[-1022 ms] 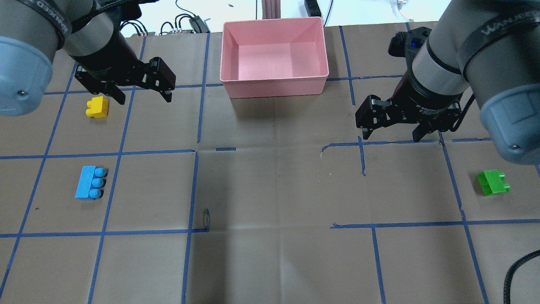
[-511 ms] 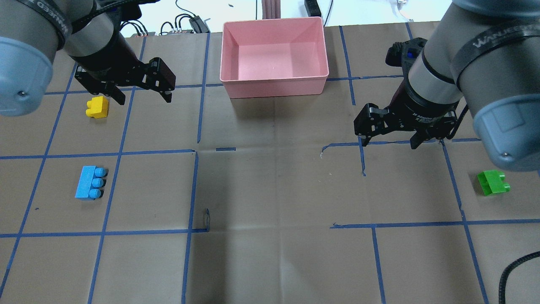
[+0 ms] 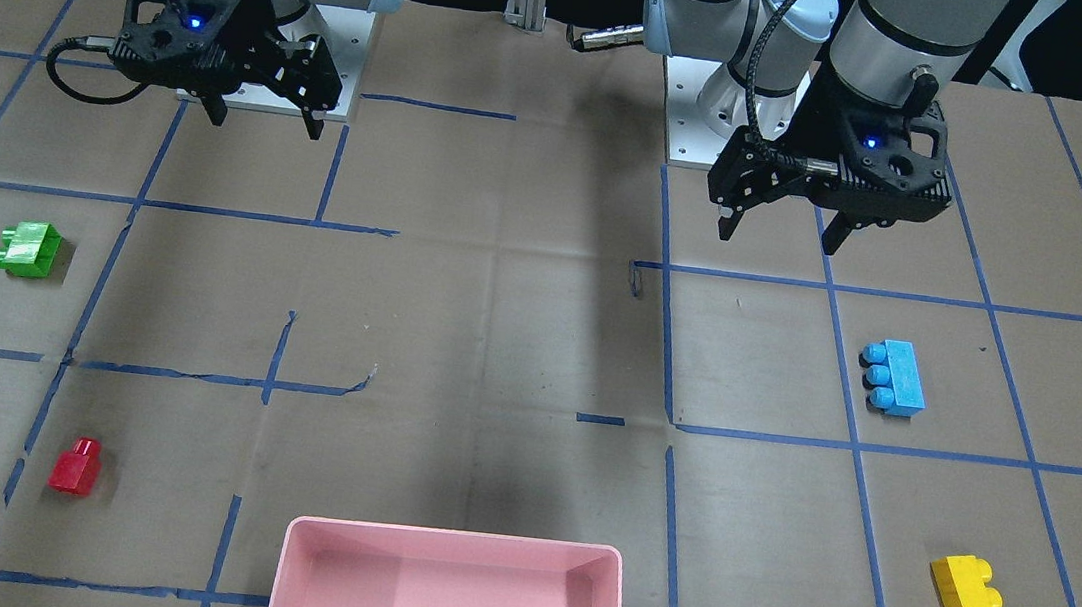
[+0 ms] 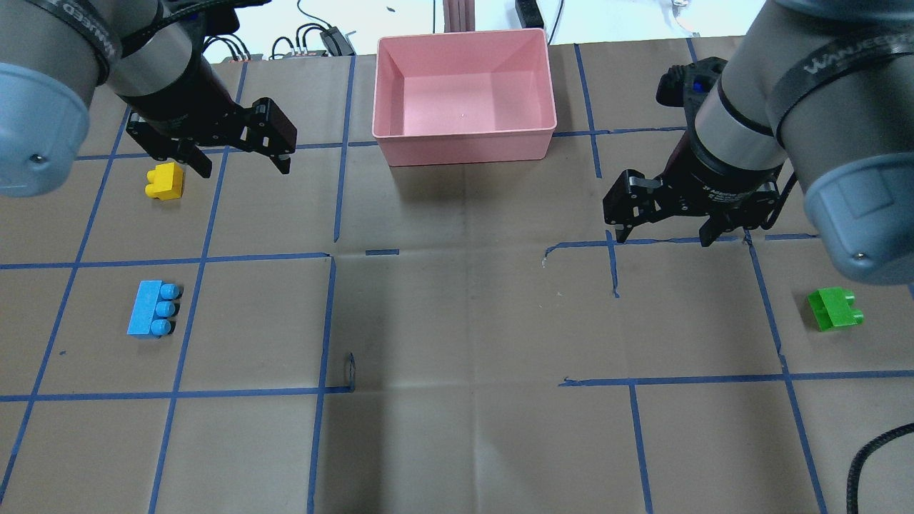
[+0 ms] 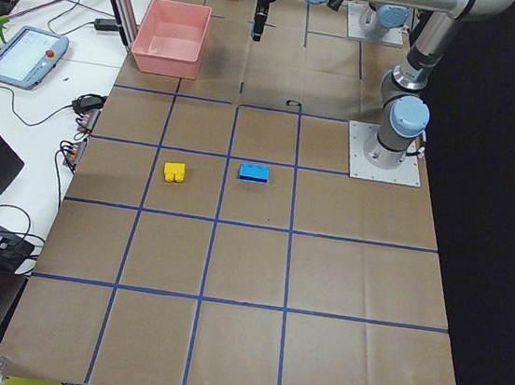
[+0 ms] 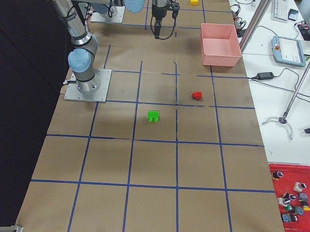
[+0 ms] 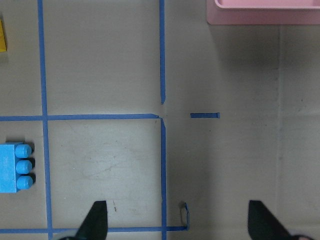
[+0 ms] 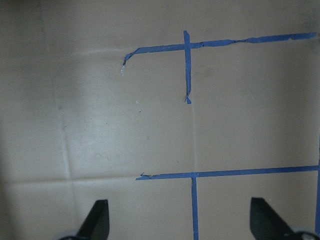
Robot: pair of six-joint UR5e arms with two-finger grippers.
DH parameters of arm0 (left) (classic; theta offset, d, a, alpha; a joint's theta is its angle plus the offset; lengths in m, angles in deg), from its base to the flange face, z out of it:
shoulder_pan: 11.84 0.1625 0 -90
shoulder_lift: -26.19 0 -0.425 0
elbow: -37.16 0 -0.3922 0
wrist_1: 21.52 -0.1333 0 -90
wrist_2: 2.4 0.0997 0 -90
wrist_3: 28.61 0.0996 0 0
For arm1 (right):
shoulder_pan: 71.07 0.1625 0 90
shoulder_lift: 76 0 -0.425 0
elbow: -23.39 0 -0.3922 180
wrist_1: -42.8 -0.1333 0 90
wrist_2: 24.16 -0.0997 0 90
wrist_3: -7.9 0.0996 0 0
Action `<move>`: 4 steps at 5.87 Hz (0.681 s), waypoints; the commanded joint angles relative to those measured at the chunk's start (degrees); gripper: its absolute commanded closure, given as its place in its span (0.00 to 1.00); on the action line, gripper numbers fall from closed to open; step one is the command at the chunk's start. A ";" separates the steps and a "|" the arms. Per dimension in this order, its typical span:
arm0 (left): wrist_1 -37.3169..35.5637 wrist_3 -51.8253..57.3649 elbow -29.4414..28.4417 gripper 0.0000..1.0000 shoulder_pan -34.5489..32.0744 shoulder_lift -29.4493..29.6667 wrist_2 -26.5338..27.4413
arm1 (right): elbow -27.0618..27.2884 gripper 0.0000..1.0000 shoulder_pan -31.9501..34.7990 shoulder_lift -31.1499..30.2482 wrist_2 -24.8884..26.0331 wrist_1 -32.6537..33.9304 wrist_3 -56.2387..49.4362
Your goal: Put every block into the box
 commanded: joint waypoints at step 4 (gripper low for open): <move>0.04 0.00 0.05 0.00 -0.03 0.01 0.03 | -0.58 0.00 -0.47 0.30 -0.06 0.07 0.08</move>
